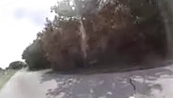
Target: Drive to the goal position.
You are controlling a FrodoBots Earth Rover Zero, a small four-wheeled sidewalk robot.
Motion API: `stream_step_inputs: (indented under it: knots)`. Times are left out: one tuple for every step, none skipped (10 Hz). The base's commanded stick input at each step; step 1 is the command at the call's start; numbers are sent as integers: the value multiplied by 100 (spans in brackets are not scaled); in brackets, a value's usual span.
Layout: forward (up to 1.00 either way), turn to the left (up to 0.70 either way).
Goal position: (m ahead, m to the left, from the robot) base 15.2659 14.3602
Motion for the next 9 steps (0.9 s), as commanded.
stream_step_inputs:
  knots:
    - [69,0]
    - [65,0]
    - [59,0]
    - [52,0]
    - [53,0]
    - [52,0]
    - [53,53]
    - [53,52]
    - [53,50]
